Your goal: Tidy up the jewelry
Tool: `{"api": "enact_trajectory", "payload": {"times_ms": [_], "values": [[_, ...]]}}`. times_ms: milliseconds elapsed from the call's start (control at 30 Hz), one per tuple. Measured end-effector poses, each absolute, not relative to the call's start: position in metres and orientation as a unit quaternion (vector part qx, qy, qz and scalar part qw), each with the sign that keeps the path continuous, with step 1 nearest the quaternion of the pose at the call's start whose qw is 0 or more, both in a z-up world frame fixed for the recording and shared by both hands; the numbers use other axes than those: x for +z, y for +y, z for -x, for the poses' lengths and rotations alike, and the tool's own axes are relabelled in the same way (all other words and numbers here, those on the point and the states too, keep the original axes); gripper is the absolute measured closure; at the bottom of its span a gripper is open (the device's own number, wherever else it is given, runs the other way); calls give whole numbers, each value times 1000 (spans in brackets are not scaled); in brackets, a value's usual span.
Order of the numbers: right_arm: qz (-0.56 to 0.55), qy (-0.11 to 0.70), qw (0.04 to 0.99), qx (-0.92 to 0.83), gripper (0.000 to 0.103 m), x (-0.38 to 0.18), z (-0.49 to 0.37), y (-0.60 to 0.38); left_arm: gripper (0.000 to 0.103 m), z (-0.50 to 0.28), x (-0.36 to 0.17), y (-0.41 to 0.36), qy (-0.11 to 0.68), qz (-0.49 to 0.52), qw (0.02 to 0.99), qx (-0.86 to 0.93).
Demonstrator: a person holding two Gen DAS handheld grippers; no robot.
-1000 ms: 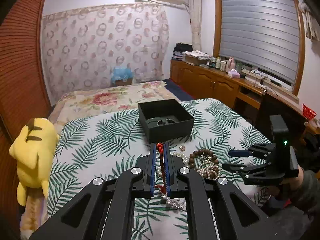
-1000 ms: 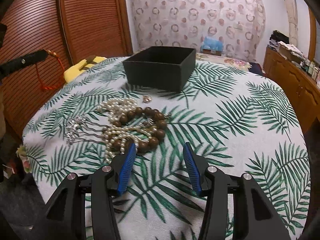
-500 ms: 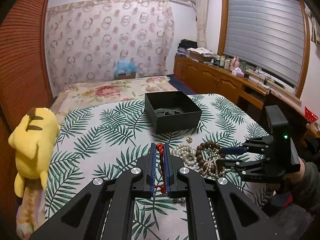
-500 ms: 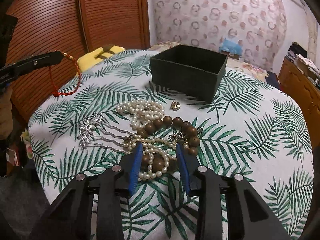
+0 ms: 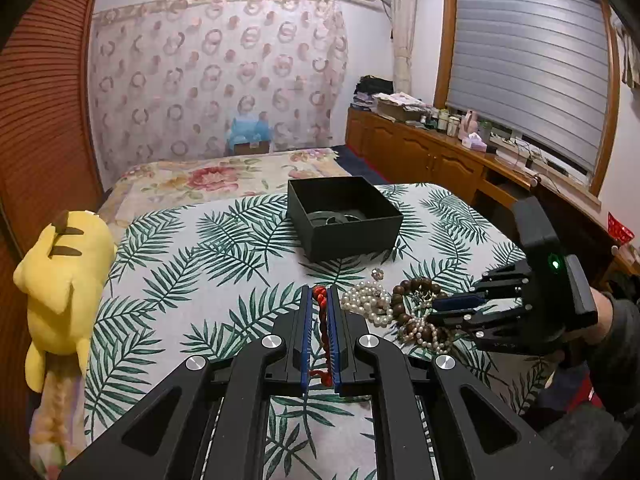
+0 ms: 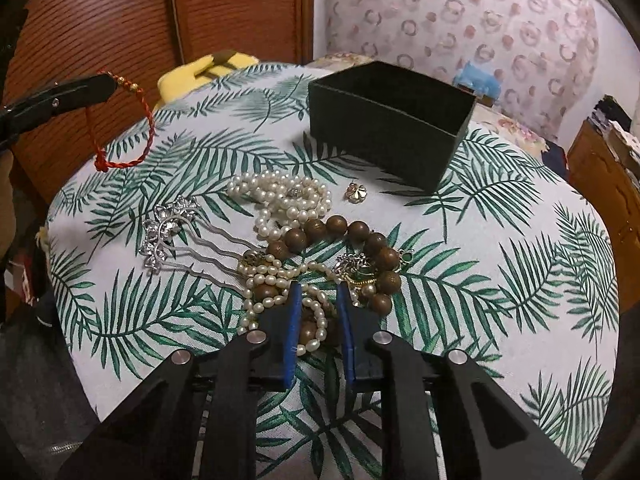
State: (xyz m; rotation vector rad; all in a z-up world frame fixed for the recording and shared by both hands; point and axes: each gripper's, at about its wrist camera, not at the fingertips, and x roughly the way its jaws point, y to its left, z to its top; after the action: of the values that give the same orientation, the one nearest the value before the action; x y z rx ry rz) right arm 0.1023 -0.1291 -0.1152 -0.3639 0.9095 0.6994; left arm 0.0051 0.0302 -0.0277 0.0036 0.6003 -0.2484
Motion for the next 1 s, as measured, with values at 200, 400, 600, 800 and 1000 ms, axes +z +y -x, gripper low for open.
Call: {"api": "enact_trajectory", "payload": {"times_ms": [200,400,600,800,1000], "values": [[189,444,803,351,85,-113,-118,-120,96,-3,-30,26,295,-3,947,-124],[198,435,803,357,103,-113,-115,-116,96,-4,-30,25,295,-3,948,-123],[194,419,818,344,103,-110,-112,-122,96,-3,-31,25,294,-4,948,-121],[184,401,829,342,103,-92,-110,-132,96,-4,-29,30,295,-1,948,-121],[192,422,813,352,102,-99,-110,-133,96,-5,-29,30,296,-1,947,-124]]}}
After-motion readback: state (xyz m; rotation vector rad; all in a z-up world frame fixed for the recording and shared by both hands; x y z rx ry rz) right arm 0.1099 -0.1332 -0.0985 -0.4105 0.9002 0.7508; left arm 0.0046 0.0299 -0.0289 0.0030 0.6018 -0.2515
